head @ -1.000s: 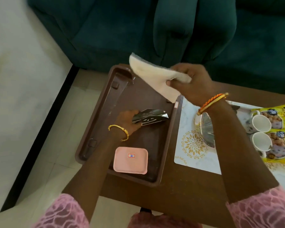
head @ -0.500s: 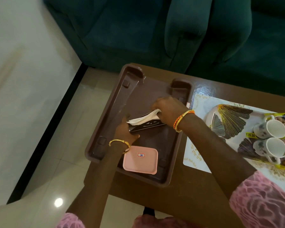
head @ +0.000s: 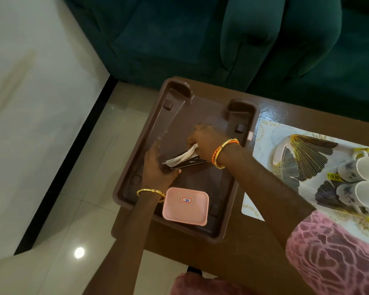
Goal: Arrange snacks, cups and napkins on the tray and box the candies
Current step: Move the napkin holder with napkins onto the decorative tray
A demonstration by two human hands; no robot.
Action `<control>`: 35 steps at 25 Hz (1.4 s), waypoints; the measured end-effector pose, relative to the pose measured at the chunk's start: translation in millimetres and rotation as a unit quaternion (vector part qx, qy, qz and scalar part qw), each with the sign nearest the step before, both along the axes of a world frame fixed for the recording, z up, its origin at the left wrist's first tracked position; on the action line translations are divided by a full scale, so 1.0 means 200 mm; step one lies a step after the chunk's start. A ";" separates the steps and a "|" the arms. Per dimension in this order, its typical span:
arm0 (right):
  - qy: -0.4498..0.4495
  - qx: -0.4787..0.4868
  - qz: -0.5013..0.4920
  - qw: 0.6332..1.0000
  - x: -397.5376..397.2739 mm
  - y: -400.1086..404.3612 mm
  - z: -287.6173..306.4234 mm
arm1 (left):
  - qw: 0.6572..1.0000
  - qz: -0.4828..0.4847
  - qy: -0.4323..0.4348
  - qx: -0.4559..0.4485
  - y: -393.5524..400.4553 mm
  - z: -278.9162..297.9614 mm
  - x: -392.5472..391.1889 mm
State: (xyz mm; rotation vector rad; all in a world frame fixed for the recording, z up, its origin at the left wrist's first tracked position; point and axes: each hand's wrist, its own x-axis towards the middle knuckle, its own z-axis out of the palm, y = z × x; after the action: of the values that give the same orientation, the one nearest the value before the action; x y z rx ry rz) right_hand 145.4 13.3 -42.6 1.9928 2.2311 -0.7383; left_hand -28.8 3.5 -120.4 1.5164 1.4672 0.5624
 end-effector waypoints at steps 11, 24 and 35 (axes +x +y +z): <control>0.158 -0.056 -0.183 0.969 0.23 -0.22 -0.13 | 0.989 -0.063 0.131 0.018 0.01 -0.03 0.07; 0.260 0.168 -0.322 0.895 0.45 -0.42 0.14 | 0.994 -0.040 0.040 0.090 -0.06 0.32 0.36; 0.103 0.081 -0.362 0.923 1.23 -0.83 0.08 | 0.979 -0.189 -0.024 0.068 -0.31 0.18 1.19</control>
State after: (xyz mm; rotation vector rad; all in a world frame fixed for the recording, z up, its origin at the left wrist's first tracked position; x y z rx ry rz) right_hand 392.3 -153.0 -27.4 2.9922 1.6322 -0.8604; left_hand 209.2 -57.5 -84.3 1.8223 1.0820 0.4711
